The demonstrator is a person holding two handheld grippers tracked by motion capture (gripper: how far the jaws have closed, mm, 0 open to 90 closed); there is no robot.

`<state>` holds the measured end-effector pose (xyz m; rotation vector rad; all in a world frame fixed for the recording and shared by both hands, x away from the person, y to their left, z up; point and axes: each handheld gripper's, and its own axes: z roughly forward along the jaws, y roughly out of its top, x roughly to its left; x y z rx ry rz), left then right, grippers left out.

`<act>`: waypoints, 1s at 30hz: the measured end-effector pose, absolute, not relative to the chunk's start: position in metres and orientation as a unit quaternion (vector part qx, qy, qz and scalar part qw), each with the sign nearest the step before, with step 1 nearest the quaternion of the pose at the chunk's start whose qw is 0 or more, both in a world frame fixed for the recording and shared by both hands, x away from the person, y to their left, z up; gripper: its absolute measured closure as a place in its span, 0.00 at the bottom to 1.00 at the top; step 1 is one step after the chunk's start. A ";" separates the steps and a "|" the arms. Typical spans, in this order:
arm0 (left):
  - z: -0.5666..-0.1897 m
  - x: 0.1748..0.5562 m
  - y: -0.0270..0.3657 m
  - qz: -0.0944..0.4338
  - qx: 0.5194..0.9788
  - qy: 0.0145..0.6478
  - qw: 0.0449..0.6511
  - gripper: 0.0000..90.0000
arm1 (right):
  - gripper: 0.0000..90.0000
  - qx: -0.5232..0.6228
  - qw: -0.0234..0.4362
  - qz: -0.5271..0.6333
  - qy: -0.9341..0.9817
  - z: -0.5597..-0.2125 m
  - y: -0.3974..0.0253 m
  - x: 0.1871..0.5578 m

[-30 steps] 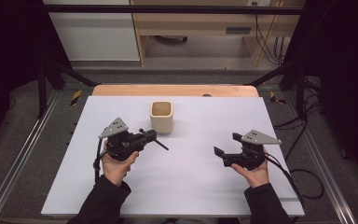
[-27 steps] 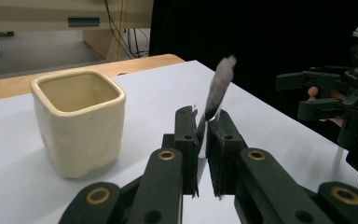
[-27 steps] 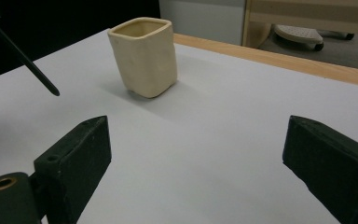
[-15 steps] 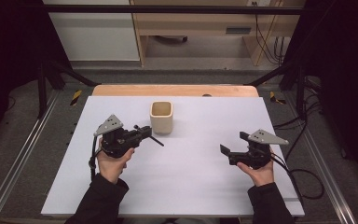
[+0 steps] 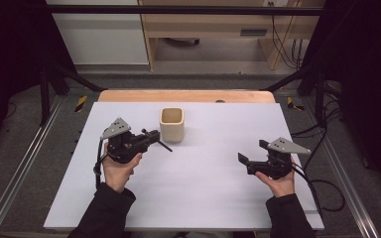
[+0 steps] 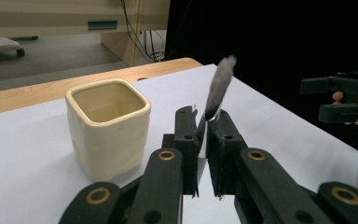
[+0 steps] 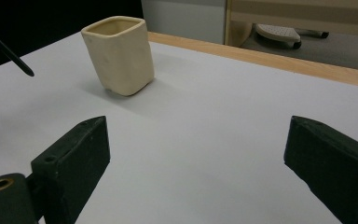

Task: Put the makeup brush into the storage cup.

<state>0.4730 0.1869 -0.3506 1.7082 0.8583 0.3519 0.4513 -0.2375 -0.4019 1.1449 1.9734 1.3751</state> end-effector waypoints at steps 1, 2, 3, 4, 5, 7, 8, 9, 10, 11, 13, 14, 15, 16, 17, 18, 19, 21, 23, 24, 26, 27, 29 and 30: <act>-0.350 0.474 0.187 0.152 0.726 0.364 0.563 0.93 | 0.08 0.417 0.238 0.502 0.720 -0.402 -0.238 0.451; -0.349 0.475 0.187 0.151 0.726 0.366 0.562 0.93 | 0.08 0.417 0.237 0.502 0.720 -0.402 -0.238 0.451; -0.348 0.477 0.187 0.153 0.727 0.366 0.561 0.93 | 0.08 0.417 0.236 0.501 0.721 -0.402 -0.237 0.451; -0.346 0.478 0.187 0.156 0.726 0.366 0.561 0.93 | 0.08 0.418 0.236 0.501 0.721 -0.402 -0.238 0.451; -0.344 0.479 0.187 0.157 0.726 0.366 0.561 0.93 | 0.08 0.418 0.235 0.501 0.720 -0.402 -0.238 0.451; -0.340 0.480 0.187 0.161 0.728 0.364 0.558 0.93 | 0.08 0.419 0.235 0.501 0.720 -0.402 -0.238 0.451; -0.338 0.481 0.187 0.163 0.728 0.363 0.558 0.93 | 0.08 0.418 0.236 0.501 0.720 -0.402 -0.238 0.451; -0.336 0.482 0.187 0.165 0.728 0.362 0.558 0.93 | 0.08 0.417 0.235 0.502 0.720 -0.402 -0.239 0.451; -0.333 0.482 0.187 0.166 0.728 0.361 0.558 0.93 | 0.08 0.417 0.235 0.502 0.721 -0.402 -0.239 0.451; -0.331 0.483 0.186 0.168 0.728 0.360 0.559 0.93 | 0.08 0.417 0.235 0.503 0.719 -0.402 -0.239 0.451; -0.328 0.484 0.186 0.170 0.728 0.359 0.559 0.93 | 0.08 0.417 0.235 0.504 0.719 -0.402 -0.239 0.451; -0.326 0.484 0.186 0.172 0.730 0.357 0.557 0.93 | 0.08 0.417 0.235 0.504 0.719 -0.401 -0.239 0.451; -0.324 0.485 0.186 0.172 0.730 0.358 0.556 0.93 | 0.08 0.417 0.235 0.504 0.719 -0.402 -0.239 0.451; -0.323 0.486 0.186 0.174 0.732 0.356 0.554 0.93 | 0.08 0.417 0.235 0.503 0.719 -0.402 -0.239 0.451; -0.322 0.487 0.185 0.176 0.733 0.356 0.553 0.93 | 0.08 0.416 0.235 0.503 0.720 -0.402 -0.239 0.451; -0.321 0.489 0.185 0.175 0.733 0.357 0.553 0.93 | 0.08 0.416 0.235 0.503 0.720 -0.401 -0.239 0.451; -0.320 0.490 0.185 0.175 0.732 0.358 0.552 0.93 | 0.08 0.417 0.235 0.504 0.719 -0.401 -0.239 0.451; -0.318 0.494 0.184 0.177 0.734 0.358 0.550 0.93 | 0.08 0.416 0.236 0.504 0.719 -0.401 -0.239 0.451; -0.317 0.496 0.183 0.176 0.735 0.358 0.548 0.93 | 0.08 0.417 0.237 0.504 0.718 -0.401 -0.239 0.451; -0.316 0.497 0.181 0.178 0.736 0.357 0.547 0.93 | 0.08 0.417 0.237 0.504 0.718 -0.401 -0.239 0.451; -0.314 0.499 0.180 0.178 0.738 0.357 0.544 0.93 | 0.08 0.415 0.237 0.503 0.720 -0.401 -0.239 0.451; -0.314 0.500 0.179 0.179 0.739 0.356 0.543 0.93 | 0.08 0.416 0.236 0.503 0.720 -0.401 -0.239 0.451; -0.311 0.503 0.178 0.181 0.741 0.356 0.540 0.93 | 0.08 0.415 0.237 0.503 0.720 -0.401 -0.239 0.451; -0.311 0.504 0.177 0.182 0.740 0.356 0.541 0.93 | 0.08 0.416 0.236 0.503 0.720 -0.401 -0.239 0.451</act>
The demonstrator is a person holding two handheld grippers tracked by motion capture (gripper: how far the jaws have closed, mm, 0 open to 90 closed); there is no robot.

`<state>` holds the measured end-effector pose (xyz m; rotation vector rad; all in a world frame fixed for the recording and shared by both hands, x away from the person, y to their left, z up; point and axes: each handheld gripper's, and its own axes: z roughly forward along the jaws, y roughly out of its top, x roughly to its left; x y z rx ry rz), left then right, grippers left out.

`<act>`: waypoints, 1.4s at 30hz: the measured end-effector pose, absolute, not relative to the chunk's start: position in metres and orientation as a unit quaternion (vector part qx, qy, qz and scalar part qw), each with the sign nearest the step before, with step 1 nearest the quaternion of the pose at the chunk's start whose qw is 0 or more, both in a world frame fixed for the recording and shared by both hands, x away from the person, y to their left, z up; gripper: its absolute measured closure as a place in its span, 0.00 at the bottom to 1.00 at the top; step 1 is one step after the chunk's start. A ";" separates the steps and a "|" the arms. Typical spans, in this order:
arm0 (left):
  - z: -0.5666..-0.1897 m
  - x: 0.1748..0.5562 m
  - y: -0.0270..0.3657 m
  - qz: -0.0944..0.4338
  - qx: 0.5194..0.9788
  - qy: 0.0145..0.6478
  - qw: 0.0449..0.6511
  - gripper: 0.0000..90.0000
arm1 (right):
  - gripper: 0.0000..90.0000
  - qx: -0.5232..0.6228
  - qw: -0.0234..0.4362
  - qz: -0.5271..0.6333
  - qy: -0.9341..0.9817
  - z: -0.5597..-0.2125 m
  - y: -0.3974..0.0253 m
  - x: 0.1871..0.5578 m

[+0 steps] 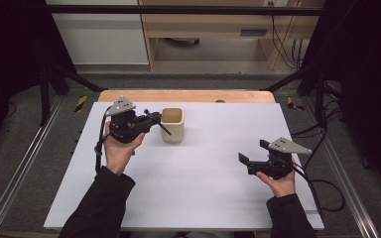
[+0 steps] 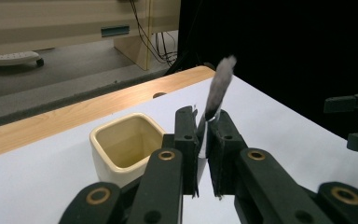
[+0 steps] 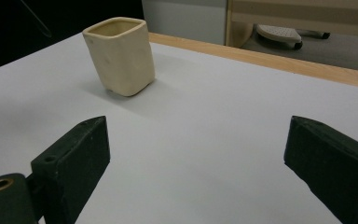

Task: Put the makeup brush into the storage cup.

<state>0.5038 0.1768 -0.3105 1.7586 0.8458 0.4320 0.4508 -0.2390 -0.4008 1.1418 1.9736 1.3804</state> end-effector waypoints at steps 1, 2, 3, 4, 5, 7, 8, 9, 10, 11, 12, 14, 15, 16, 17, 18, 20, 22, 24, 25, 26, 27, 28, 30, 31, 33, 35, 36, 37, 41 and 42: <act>-0.310 0.505 0.176 0.183 0.741 0.356 0.539 0.93 | 0.08 0.416 0.235 0.504 0.719 -0.401 -0.239 0.451; -0.309 0.506 0.176 0.184 0.741 0.355 0.539 0.93 | 0.08 0.417 0.236 0.504 0.719 -0.401 -0.239 0.450; -0.308 0.507 0.176 0.183 0.741 0.356 0.538 0.93 | 0.08 0.417 0.236 0.503 0.719 -0.400 -0.240 0.450; -0.308 0.508 0.175 0.185 0.743 0.356 0.536 0.93 | 0.08 0.417 0.236 0.504 0.719 -0.400 -0.240 0.450; -0.307 0.509 0.175 0.186 0.744 0.357 0.534 0.93 | 0.07 0.417 0.236 0.504 0.719 -0.400 -0.240 0.450; -0.307 0.512 0.176 0.188 0.745 0.358 0.531 0.93 | 0.07 0.417 0.236 0.504 0.719 -0.400 -0.240 0.450; -0.306 0.513 0.176 0.188 0.744 0.360 0.531 0.93 | 0.07 0.416 0.235 0.505 0.719 -0.401 -0.239 0.451; -0.306 0.514 0.176 0.188 0.743 0.362 0.531 0.93 | 0.07 0.416 0.235 0.505 0.719 -0.401 -0.239 0.451; -0.305 0.516 0.176 0.189 0.743 0.362 0.530 0.93 | 0.07 0.416 0.235 0.505 0.719 -0.401 -0.239 0.451; -0.304 0.517 0.176 0.189 0.742 0.362 0.531 0.93 | 0.07 0.415 0.234 0.505 0.719 -0.401 -0.239 0.451; -0.303 0.518 0.176 0.190 0.742 0.363 0.531 0.93 | 0.07 0.416 0.234 0.506 0.719 -0.401 -0.239 0.451; -0.302 0.520 0.175 0.191 0.743 0.364 0.528 0.93 | 0.07 0.415 0.234 0.506 0.719 -0.401 -0.239 0.451; -0.301 0.521 0.175 0.193 0.743 0.365 0.527 0.93 | 0.07 0.416 0.233 0.506 0.719 -0.401 -0.239 0.451; -0.300 0.523 0.175 0.195 0.744 0.364 0.525 0.93 | 0.07 0.416 0.232 0.507 0.719 -0.401 -0.239 0.451; -0.299 0.523 0.174 0.196 0.744 0.365 0.524 0.93 | 0.07 0.416 0.231 0.507 0.719 -0.401 -0.239 0.451; -0.299 0.525 0.174 0.197 0.744 0.365 0.523 0.93 | 0.07 0.415 0.232 0.507 0.719 -0.401 -0.239 0.451; -0.297 0.527 0.174 0.201 0.744 0.367 0.520 0.93 | 0.07 0.414 0.232 0.507 0.720 -0.401 -0.239 0.451; -0.296 0.530 0.174 0.203 0.744 0.369 0.518 0.93 | 0.07 0.415 0.233 0.508 0.718 -0.400 -0.239 0.451; -0.295 0.534 0.174 0.206 0.744 0.372 0.515 0.93 | 0.07 0.415 0.232 0.508 0.718 -0.400 -0.240 0.450; -0.295 0.535 0.174 0.206 0.744 0.374 0.514 0.93 | 0.07 0.415 0.232 0.509 0.718 -0.400 -0.240 0.450; -0.295 0.537 0.174 0.207 0.744 0.376 0.512 0.93 | 0.07 0.414 0.232 0.508 0.719 -0.400 -0.240 0.450; -0.295 0.538 0.175 0.208 0.744 0.377 0.512 0.93 | 0.07 0.414 0.231 0.508 0.719 -0.400 -0.240 0.450; -0.295 0.539 0.175 0.209 0.744 0.377 0.511 0.93 | 0.07 0.414 0.232 0.508 0.719 -0.400 -0.240 0.451; -0.294 0.542 0.175 0.209 0.743 0.379 0.511 0.93 | 0.06 0.413 0.233 0.508 0.719 -0.400 -0.239 0.451; -0.294 0.543 0.175 0.210 0.742 0.380 0.511 0.93 | 0.06 0.413 0.232 0.508 0.719 -0.401 -0.239 0.451; -0.294 0.546 0.175 0.211 0.741 0.382 0.510 0.93 | 0.06 0.413 0.233 0.509 0.719 -0.400 -0.239 0.450; -0.294 0.549 0.174 0.211 0.741 0.384 0.509 0.93 | 0.06 0.411 0.233 0.511 0.718 -0.400 -0.240 0.450; -0.294 0.550 0.174 0.211 0.740 0.386 0.509 0.93 | 0.06 0.410 0.233 0.511 0.718 -0.400 -0.240 0.450; -0.294 0.551 0.174 0.212 0.740 0.386 0.508 0.93 | 0.06 0.409 0.233 0.512 0.719 -0.400 -0.240 0.450; -0.293 0.554 0.171 0.215 0.741 0.385 0.507 0.93 | 0.06 0.410 0.233 0.510 0.720 -0.400 -0.240 0.450; -0.293 0.555 0.170 0.216 0.741 0.385 0.505 0.93 | 0.06 0.409 0.233 0.510 0.720 -0.400 -0.240 0.450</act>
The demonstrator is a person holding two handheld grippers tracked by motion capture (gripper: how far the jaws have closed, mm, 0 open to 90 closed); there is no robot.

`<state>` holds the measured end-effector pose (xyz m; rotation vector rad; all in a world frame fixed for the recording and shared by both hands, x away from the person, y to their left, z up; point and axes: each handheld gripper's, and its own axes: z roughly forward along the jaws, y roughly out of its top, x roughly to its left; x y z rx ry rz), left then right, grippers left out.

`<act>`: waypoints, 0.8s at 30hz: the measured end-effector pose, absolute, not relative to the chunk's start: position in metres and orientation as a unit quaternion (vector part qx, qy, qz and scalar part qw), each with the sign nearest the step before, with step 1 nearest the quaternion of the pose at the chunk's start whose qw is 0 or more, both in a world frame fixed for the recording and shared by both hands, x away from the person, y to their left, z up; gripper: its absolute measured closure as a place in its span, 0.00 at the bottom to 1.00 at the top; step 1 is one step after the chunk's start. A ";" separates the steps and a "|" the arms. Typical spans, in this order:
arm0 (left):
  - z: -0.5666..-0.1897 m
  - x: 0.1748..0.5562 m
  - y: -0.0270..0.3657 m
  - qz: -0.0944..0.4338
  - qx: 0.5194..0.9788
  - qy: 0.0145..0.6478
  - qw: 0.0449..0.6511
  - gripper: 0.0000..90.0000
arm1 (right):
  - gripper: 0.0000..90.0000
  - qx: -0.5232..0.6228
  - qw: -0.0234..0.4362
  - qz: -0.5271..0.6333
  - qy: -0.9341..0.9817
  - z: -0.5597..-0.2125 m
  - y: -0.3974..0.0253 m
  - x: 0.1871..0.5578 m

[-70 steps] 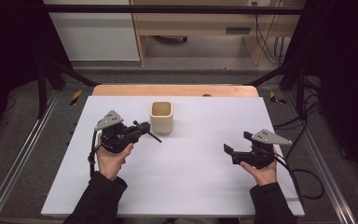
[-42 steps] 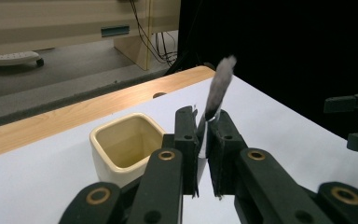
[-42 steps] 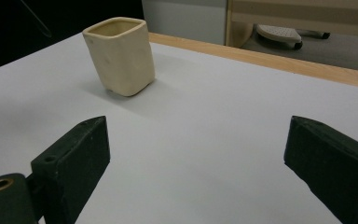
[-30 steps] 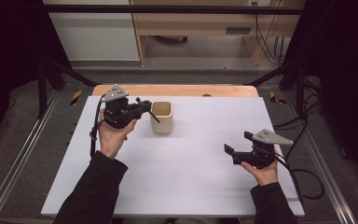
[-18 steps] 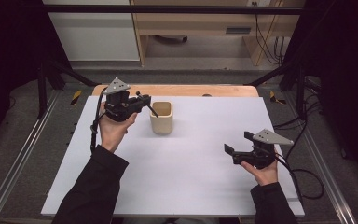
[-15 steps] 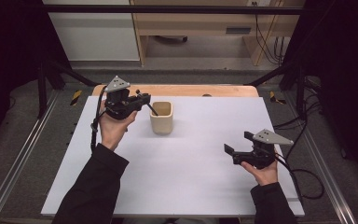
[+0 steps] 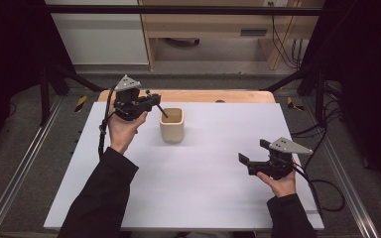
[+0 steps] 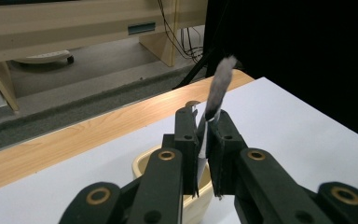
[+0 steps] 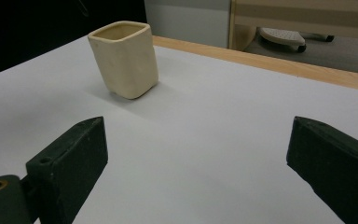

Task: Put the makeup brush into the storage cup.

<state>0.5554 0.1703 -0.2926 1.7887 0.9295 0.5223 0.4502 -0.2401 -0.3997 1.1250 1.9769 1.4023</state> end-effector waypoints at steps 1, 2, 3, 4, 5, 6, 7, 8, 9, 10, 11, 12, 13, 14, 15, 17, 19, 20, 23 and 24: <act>-0.292 0.557 0.170 0.217 0.741 0.386 0.504 0.93 | 0.06 0.409 0.232 0.511 0.719 -0.400 -0.240 0.450; -0.292 0.558 0.169 0.219 0.742 0.387 0.503 0.93 | 0.06 0.410 0.232 0.512 0.719 -0.399 -0.240 0.450; -0.292 0.560 0.169 0.220 0.742 0.387 0.502 0.93 | 0.06 0.411 0.232 0.513 0.717 -0.399 -0.240 0.450; -0.291 0.561 0.168 0.220 0.741 0.388 0.502 0.93 | 0.06 0.411 0.232 0.513 0.717 -0.399 -0.240 0.450; -0.291 0.562 0.168 0.220 0.741 0.389 0.502 0.93 | 0.06 0.410 0.232 0.513 0.718 -0.399 -0.241 0.450; -0.291 0.564 0.167 0.221 0.740 0.389 0.502 0.93 | 0.06 0.410 0.233 0.512 0.718 -0.399 -0.241 0.450; -0.290 0.565 0.167 0.221 0.740 0.390 0.501 0.93 | 0.06 0.410 0.232 0.513 0.718 -0.399 -0.241 0.450; -0.290 0.566 0.166 0.221 0.740 0.391 0.500 0.93 | 0.06 0.410 0.232 0.513 0.717 -0.399 -0.241 0.450; -0.291 0.567 0.166 0.223 0.741 0.391 0.499 0.93 | 0.06 0.410 0.232 0.513 0.717 -0.399 -0.240 0.450; -0.291 0.569 0.165 0.224 0.740 0.392 0.499 0.93 | 0.06 0.410 0.232 0.513 0.718 -0.399 -0.240 0.450; -0.292 0.570 0.165 0.224 0.741 0.392 0.498 0.93 | 0.06 0.409 0.232 0.513 0.718 -0.399 -0.240 0.450; -0.292 0.572 0.166 0.224 0.741 0.393 0.496 0.93 | 0.06 0.410 0.232 0.513 0.718 -0.399 -0.240 0.450; -0.293 0.573 0.166 0.224 0.741 0.394 0.495 0.93 | 0.06 0.409 0.232 0.514 0.717 -0.399 -0.240 0.450; -0.294 0.575 0.166 0.223 0.740 0.396 0.495 0.93 | 0.06 0.408 0.232 0.514 0.718 -0.399 -0.240 0.450; -0.295 0.576 0.166 0.223 0.740 0.397 0.496 0.93 | 0.06 0.408 0.232 0.514 0.718 -0.398 -0.240 0.449; -0.297 0.579 0.166 0.223 0.740 0.397 0.494 0.93 | 0.06 0.409 0.233 0.515 0.717 -0.398 -0.240 0.449; -0.300 0.582 0.166 0.219 0.742 0.401 0.491 0.93 | 0.06 0.409 0.232 0.514 0.718 -0.398 -0.240 0.449; -0.301 0.583 0.166 0.219 0.743 0.401 0.489 0.93 | 0.06 0.410 0.232 0.514 0.717 -0.398 -0.240 0.450; -0.304 0.584 0.165 0.219 0.746 0.401 0.484 0.93 | 0.06 0.408 0.232 0.512 0.719 -0.399 -0.239 0.450; -0.305 0.584 0.164 0.220 0.748 0.400 0.481 0.93 | 0.06 0.408 0.232 0.512 0.720 -0.399 -0.239 0.450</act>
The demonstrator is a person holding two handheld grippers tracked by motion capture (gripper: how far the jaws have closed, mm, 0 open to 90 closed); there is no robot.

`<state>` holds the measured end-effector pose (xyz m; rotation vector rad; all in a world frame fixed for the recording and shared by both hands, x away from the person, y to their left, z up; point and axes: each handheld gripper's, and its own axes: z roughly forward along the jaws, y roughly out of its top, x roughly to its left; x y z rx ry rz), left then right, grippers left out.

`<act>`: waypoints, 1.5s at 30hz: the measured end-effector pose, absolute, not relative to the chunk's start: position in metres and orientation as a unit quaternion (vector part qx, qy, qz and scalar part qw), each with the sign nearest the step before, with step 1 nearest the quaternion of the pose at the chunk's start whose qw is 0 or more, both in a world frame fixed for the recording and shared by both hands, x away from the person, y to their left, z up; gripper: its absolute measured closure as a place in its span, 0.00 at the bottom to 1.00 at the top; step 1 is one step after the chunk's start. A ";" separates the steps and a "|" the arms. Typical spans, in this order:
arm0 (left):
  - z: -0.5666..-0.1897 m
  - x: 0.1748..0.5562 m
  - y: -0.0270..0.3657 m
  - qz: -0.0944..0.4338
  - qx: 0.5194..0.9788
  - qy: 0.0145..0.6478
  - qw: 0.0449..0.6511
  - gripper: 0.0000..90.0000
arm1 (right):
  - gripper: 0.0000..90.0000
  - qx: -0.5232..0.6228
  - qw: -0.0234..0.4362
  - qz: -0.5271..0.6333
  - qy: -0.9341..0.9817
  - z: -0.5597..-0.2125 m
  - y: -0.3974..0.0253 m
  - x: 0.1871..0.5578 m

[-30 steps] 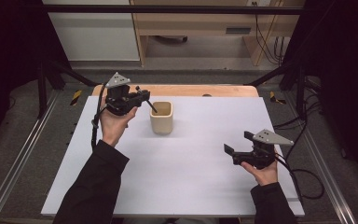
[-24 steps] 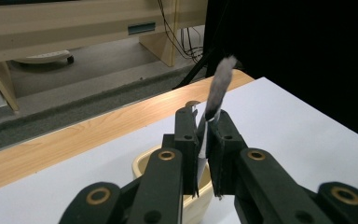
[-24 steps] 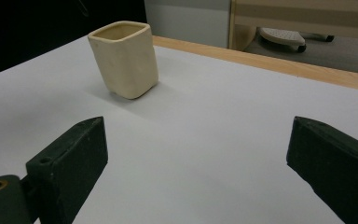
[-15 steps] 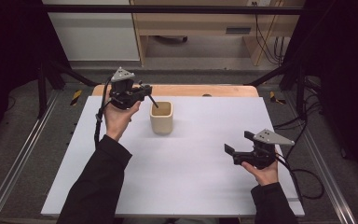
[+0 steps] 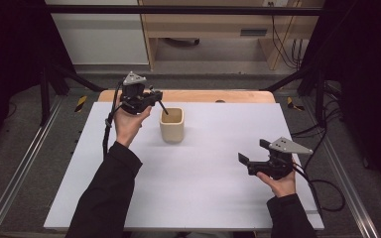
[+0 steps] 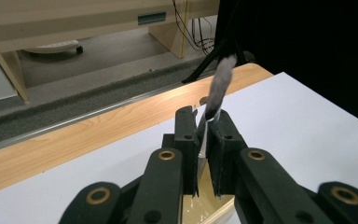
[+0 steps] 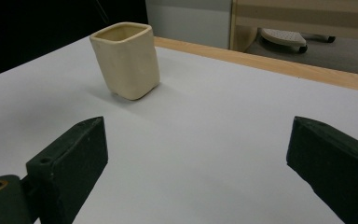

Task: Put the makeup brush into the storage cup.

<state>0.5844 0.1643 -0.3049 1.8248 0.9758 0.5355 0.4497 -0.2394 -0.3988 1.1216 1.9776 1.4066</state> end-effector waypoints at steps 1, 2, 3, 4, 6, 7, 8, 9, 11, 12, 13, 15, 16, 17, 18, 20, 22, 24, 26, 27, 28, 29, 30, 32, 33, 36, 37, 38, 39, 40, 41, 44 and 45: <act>-0.306 0.585 0.164 0.221 0.749 0.400 0.480 0.93 | 0.06 0.409 0.232 0.513 0.718 -0.399 -0.239 0.450; -0.307 0.585 0.163 0.221 0.749 0.401 0.479 0.93 | 0.06 0.409 0.232 0.513 0.718 -0.399 -0.239 0.449; -0.308 0.585 0.163 0.221 0.750 0.401 0.477 0.93 | 0.06 0.409 0.232 0.514 0.718 -0.398 -0.239 0.449; -0.310 0.586 0.164 0.221 0.750 0.402 0.476 0.93 | 0.06 0.409 0.232 0.515 0.717 -0.398 -0.239 0.449; -0.313 0.587 0.165 0.220 0.751 0.405 0.473 0.93 | 0.06 0.408 0.232 0.515 0.717 -0.398 -0.239 0.449; -0.314 0.588 0.166 0.219 0.752 0.406 0.470 0.93 | 0.06 0.408 0.232 0.515 0.718 -0.398 -0.239 0.449; -0.316 0.588 0.166 0.218 0.752 0.408 0.470 0.93 | 0.06 0.408 0.232 0.514 0.718 -0.398 -0.239 0.449; -0.317 0.588 0.167 0.218 0.752 0.409 0.469 0.93 | 0.06 0.407 0.232 0.514 0.719 -0.398 -0.239 0.449; -0.320 0.589 0.168 0.215 0.753 0.410 0.468 0.93 | 0.06 0.408 0.233 0.513 0.719 -0.398 -0.239 0.450; -0.321 0.589 0.168 0.215 0.753 0.411 0.467 0.93 | 0.06 0.408 0.232 0.513 0.718 -0.398 -0.239 0.450; -0.322 0.590 0.168 0.214 0.754 0.411 0.467 0.93 | 0.06 0.408 0.232 0.514 0.718 -0.398 -0.239 0.449; -0.324 0.590 0.168 0.212 0.755 0.412 0.464 0.93 | 0.06 0.408 0.232 0.514 0.718 -0.398 -0.239 0.449; -0.325 0.590 0.168 0.212 0.755 0.412 0.464 0.93 | 0.06 0.408 0.232 0.514 0.718 -0.398 -0.239 0.449; -0.325 0.590 0.168 0.212 0.755 0.411 0.464 0.93 | 0.06 0.408 0.232 0.514 0.718 -0.398 -0.239 0.449; -0.326 0.590 0.168 0.213 0.756 0.411 0.463 0.93 | 0.06 0.408 0.231 0.514 0.718 -0.398 -0.239 0.449; -0.327 0.590 0.168 0.213 0.757 0.411 0.462 0.93 | 0.06 0.408 0.231 0.514 0.719 -0.398 -0.239 0.449; -0.329 0.590 0.167 0.212 0.758 0.411 0.460 0.93 | 0.06 0.408 0.232 0.514 0.719 -0.398 -0.239 0.449; -0.332 0.591 0.167 0.210 0.758 0.412 0.460 0.93 | 0.06 0.407 0.231 0.514 0.718 -0.398 -0.239 0.449; -0.335 0.592 0.166 0.208 0.759 0.413 0.459 0.93 | 0.06 0.408 0.231 0.514 0.718 -0.398 -0.239 0.449; -0.337 0.592 0.166 0.207 0.760 0.413 0.457 0.93 | 0.06 0.407 0.231 0.514 0.719 -0.398 -0.239 0.449; -0.338 0.592 0.166 0.207 0.761 0.413 0.457 0.93 | 0.06 0.407 0.231 0.513 0.720 -0.398 -0.239 0.449; -0.340 0.592 0.165 0.205 0.762 0.412 0.456 0.93 | 0.06 0.408 0.231 0.513 0.719 -0.398 -0.239 0.449; -0.341 0.591 0.165 0.207 0.762 0.412 0.455 0.93 | 0.06 0.408 0.231 0.512 0.720 -0.399 -0.239 0.449; -0.344 0.591 0.163 0.207 0.764 0.411 0.451 0.93 | 0.06 0.408 0.231 0.512 0.720 -0.399 -0.238 0.449; -0.345 0.591 0.163 0.208 0.766 0.410 0.449 0.93 | 0.06 0.408 0.231 0.512 0.720 -0.399 -0.238 0.449; -0.349 0.592 0.162 0.203 0.765 0.412 0.451 0.93 | 0.06 0.408 0.231 0.512 0.720 -0.399 -0.238 0.449; -0.350 0.592 0.162 0.203 0.765 0.412 0.452 0.93 | 0.06 0.408 0.231 0.512 0.720 -0.399 -0.238 0.449; -0.351 0.592 0.162 0.201 0.764 0.413 0.452 0.93 | 0.06 0.408 0.230 0.512 0.720 -0.399 -0.238 0.449; -0.352 0.592 0.161 0.201 0.766 0.413 0.451 0.93 | 0.06 0.408 0.230 0.512 0.720 -0.399 -0.238 0.449; -0.354 0.593 0.161 0.202 0.766 0.413 0.450 0.93 | 0.06 0.408 0.231 0.512 0.720 -0.399 -0.238 0.449; -0.355 0.593 0.160 0.201 0.766 0.413 0.450 0.93 | 0.06 0.408 0.231 0.511 0.720 -0.399 -0.238 0.449; -0.359 0.594 0.158 0.199 0.767 0.413 0.449 0.93 | 0.06 0.407 0.231 0.512 0.720 -0.399 -0.238 0.449; -0.360 0.594 0.157 0.199 0.768 0.412 0.448 0.93 | 0.06 0.407 0.230 0.512 0.720 -0.399 -0.238 0.449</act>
